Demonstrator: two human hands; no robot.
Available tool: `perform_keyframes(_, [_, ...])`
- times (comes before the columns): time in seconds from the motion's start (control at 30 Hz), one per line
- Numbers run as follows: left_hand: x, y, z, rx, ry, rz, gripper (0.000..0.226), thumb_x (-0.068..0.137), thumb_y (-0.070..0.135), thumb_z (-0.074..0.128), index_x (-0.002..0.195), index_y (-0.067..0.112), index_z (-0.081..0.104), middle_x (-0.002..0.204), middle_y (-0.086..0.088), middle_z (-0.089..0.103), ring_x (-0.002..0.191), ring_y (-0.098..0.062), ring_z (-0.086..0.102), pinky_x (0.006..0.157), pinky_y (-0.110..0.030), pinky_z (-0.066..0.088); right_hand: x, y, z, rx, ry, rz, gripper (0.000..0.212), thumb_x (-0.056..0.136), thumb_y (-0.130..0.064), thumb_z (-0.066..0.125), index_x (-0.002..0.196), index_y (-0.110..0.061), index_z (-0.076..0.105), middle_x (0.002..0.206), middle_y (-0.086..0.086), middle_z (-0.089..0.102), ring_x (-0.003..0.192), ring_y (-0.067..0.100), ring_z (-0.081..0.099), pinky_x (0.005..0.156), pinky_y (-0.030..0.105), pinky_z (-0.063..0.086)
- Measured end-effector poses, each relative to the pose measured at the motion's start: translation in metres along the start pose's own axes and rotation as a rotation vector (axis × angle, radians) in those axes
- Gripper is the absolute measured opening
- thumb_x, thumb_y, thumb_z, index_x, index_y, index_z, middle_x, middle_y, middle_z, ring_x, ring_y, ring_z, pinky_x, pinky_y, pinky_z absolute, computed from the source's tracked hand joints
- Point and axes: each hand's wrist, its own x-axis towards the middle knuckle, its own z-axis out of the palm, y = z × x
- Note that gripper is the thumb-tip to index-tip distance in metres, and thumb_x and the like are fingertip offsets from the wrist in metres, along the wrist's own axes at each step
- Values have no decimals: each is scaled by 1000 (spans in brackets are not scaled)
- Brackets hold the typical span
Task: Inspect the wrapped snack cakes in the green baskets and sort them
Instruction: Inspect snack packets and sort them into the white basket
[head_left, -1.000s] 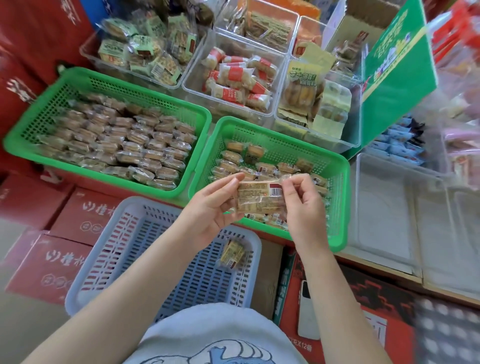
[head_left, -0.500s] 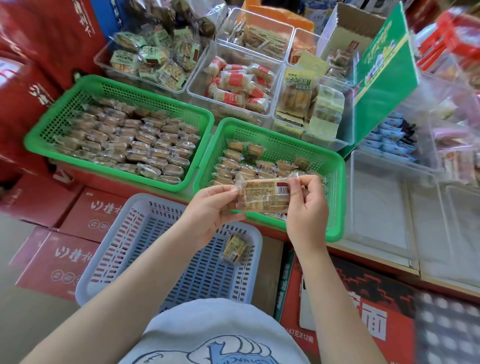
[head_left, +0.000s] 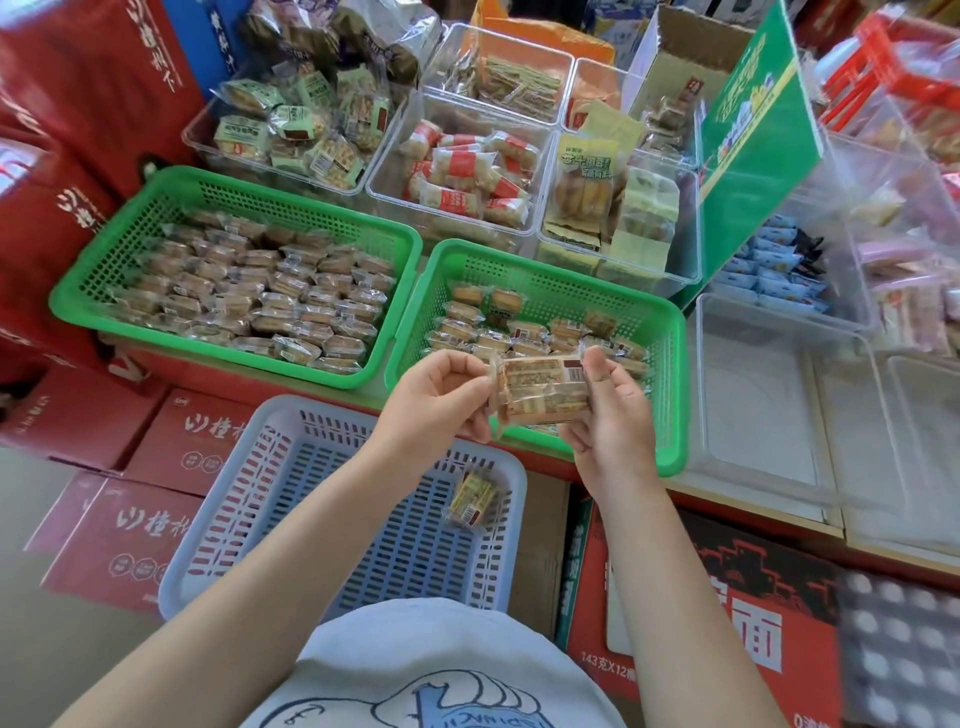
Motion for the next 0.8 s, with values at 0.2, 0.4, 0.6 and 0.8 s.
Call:
perform_keyframes(0.2, [14,-11,-8,49,-21,-121,20,95,-2,57,106,11,68,86,-17,72,63,-20,60,72,-39,56,-2,-7,8,-13,-70,-2,17,99,-23,55,103,-8,61,63,-1,62,38,5,47,33,16,31])
perform_keyframes(0.4, [29,-13,-5,-270,-59,-238,19,100,-1,43,100,9,59,89,-6,65,75,-15,59,56,-26,56,6,-1,14,-100,28,11,16,103,-14,51,90,-11,59,67,2,61,41,3,52,35,15,38])
perform_keyframes(0.6, [50,-29,-11,-425,-104,-224,7,90,20,61,92,13,61,93,-9,65,79,-18,64,68,-34,60,22,0,20,19,55,219,17,104,-17,49,91,-11,57,49,-5,54,33,4,44,33,16,32])
perform_keyframes(0.8, [79,-29,-10,-424,2,-318,26,94,19,63,116,5,65,96,-12,67,84,-24,65,66,-33,61,62,16,16,110,190,354,15,103,-21,54,89,-15,56,44,-6,33,32,8,23,34,21,19])
